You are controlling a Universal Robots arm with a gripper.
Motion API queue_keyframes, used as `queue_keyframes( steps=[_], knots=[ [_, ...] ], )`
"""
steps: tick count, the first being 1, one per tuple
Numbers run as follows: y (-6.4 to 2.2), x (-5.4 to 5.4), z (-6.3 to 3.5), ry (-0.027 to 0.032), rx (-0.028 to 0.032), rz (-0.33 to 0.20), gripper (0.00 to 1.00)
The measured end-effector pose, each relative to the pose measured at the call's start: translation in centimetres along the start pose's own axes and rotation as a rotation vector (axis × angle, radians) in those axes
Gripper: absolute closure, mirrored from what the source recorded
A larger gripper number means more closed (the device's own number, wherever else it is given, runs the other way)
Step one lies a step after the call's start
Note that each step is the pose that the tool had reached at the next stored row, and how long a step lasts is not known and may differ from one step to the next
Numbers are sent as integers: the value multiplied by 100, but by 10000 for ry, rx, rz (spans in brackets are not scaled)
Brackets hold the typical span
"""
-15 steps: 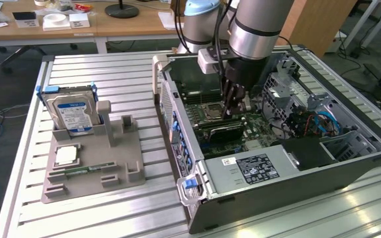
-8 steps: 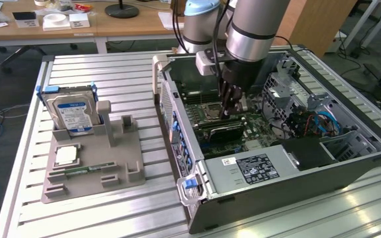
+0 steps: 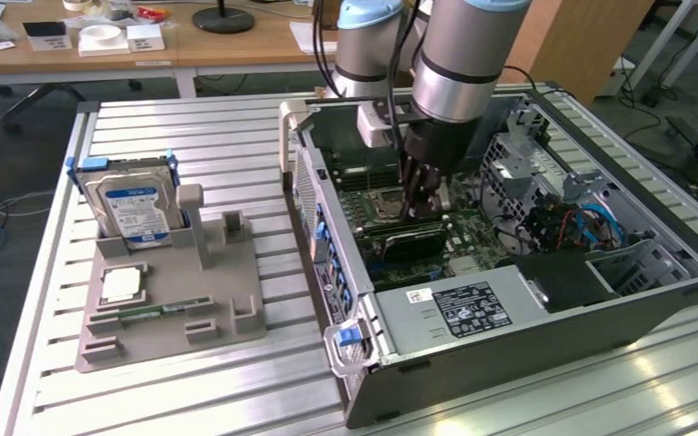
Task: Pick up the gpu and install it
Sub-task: 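Press down on the gpu until it lock into place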
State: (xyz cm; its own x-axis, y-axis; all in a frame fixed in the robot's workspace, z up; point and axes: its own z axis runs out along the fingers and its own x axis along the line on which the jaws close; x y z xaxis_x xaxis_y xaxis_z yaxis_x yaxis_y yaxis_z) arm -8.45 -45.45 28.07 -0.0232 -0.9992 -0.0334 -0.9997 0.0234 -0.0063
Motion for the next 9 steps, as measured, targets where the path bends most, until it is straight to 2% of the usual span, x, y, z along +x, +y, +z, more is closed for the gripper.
queue_keyframes(
  steps=[9],
  knots=[
    [2,29,31,0,0,-1,89]
  ],
)
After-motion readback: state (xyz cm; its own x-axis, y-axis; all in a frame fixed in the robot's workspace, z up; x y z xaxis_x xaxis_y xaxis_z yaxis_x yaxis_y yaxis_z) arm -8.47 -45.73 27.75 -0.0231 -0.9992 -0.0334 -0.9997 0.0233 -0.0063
